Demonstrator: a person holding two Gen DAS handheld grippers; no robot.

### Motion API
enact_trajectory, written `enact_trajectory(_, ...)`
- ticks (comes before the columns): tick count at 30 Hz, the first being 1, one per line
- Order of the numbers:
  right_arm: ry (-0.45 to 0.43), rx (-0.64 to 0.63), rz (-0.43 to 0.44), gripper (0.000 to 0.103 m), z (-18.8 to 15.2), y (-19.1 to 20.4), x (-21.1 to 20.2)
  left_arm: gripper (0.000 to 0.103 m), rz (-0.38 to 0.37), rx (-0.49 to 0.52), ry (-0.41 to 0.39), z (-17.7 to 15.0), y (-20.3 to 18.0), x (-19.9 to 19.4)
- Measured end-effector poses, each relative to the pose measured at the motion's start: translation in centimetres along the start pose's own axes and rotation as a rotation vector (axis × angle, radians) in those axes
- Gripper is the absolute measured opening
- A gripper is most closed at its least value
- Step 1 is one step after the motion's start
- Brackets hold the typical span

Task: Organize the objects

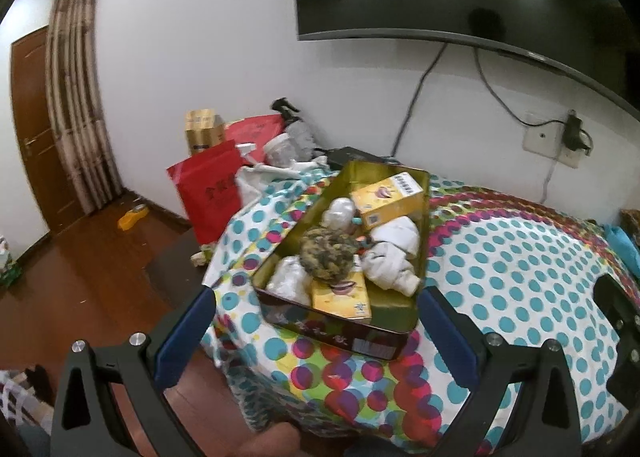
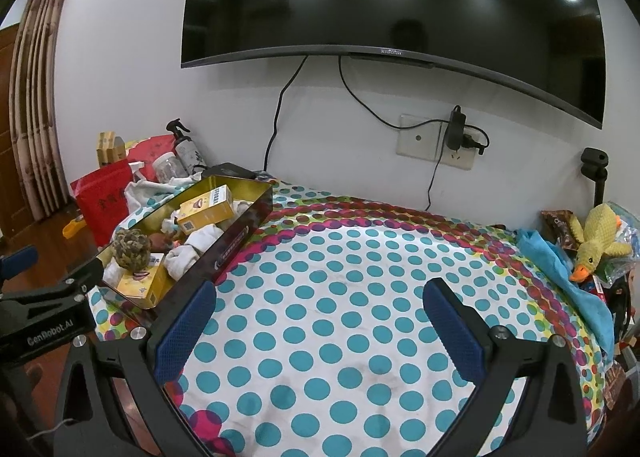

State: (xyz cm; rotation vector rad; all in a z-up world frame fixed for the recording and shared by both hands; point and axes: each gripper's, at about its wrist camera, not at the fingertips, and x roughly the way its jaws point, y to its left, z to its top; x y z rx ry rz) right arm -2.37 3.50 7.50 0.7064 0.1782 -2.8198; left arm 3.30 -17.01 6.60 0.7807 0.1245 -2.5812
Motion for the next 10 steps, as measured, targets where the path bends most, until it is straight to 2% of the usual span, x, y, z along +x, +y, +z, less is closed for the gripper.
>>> enact_trajectory(2,0.000,0.001,-0.001,0.103,0.0,0.0,0.0,0.103,0.019,-0.002,-0.024,0.0,0.0,-0.5)
enact_trajectory(4,-0.004,-0.003,-0.002,0.103,0.0,-0.1,0.0,0.103,0.080,0.022,-0.052,-0.2,-0.2,-1.1)
enact_trajectory(5,-0.004,-0.003,-0.002,0.103,-0.1,-0.1,0.0,0.103,0.087,0.035,-0.058,-0.2,-0.3,-1.2)
enact_trajectory(7,-0.004,-0.001,-0.001,0.103,-0.1,-0.1,0.0,0.103,0.040,0.039,-0.047,-0.3,-0.4,-1.3)
enact_trajectory(10,-0.001,-0.005,0.000,0.103,-0.2,0.0,0.0,0.103,0.018,0.061,-0.053,-0.4,-0.8,-1.5)
